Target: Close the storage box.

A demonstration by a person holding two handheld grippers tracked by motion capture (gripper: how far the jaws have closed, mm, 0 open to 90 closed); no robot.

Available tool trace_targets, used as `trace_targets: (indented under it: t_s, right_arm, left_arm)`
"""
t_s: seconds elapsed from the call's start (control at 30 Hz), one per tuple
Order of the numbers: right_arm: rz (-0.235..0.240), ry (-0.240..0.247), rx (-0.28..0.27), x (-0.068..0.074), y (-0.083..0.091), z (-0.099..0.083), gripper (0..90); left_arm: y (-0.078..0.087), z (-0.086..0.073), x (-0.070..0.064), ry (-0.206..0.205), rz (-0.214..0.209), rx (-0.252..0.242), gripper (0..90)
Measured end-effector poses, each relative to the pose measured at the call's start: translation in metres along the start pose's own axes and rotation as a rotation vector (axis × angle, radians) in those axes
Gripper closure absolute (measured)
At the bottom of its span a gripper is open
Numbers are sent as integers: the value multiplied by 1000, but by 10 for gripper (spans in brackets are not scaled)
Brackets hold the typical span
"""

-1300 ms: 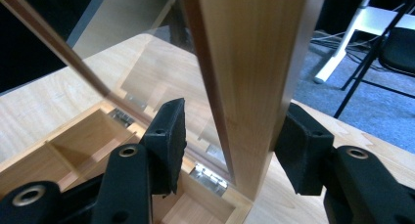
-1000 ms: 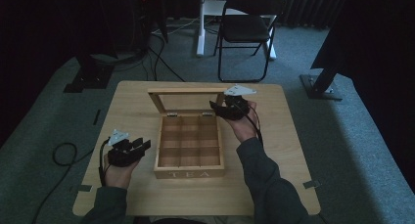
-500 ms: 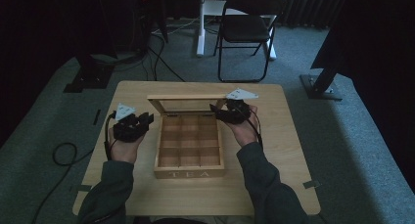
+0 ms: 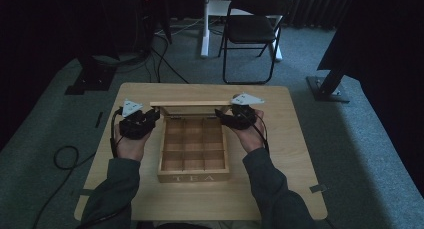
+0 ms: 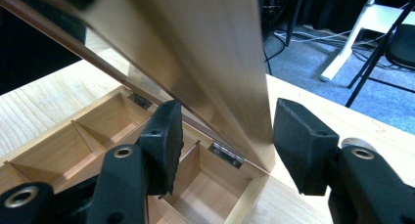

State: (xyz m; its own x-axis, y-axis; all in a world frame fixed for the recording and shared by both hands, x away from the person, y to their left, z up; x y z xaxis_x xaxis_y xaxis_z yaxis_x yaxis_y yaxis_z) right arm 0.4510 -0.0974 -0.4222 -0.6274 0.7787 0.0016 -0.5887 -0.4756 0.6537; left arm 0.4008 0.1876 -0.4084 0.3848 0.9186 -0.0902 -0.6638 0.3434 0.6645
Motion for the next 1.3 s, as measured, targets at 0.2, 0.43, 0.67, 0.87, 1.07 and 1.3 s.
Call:
trace_targets:
  t_s: [0.2,0.43,0.67,0.87,1.07,1.3]
  right_arm:
    - [-17,-24,-1,-6,12,-11,530]
    - [-36,-40,8,-13,25,-19,660]
    - [-71,15,11,-2,32,-18,728]
    - [-79,26,-5,6,40,-19,751]
    - [-74,1,-22,11,45,-22,757]
    - [-59,-4,-28,16,52,-24,761]
  left_arm:
    - [3,1,1,0,-3,-8,774]
    - [3,-1,0,2,-3,-14,781]
    - [6,-5,-1,3,-12,-17,792]
    - [9,-9,-3,-2,-14,-21,791]
    - [14,-13,-6,-8,-18,-31,786]
    - [21,-17,-9,-12,-25,-46,786]
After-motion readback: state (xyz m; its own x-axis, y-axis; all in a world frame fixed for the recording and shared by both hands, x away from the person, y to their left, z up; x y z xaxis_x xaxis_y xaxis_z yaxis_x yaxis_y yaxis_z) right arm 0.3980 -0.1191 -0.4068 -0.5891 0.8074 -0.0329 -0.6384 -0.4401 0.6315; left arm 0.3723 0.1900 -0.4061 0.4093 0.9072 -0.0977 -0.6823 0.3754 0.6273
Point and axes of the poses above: each handheld gripper's, and its own axes: y roughly backward along the jaws, z roughly out of its top, x roughly to its left, the point moved 5 cm from there along -y, roughly forward along the jaws, and after that the axes turned 15 degrees about x, right-handed, at the moved point
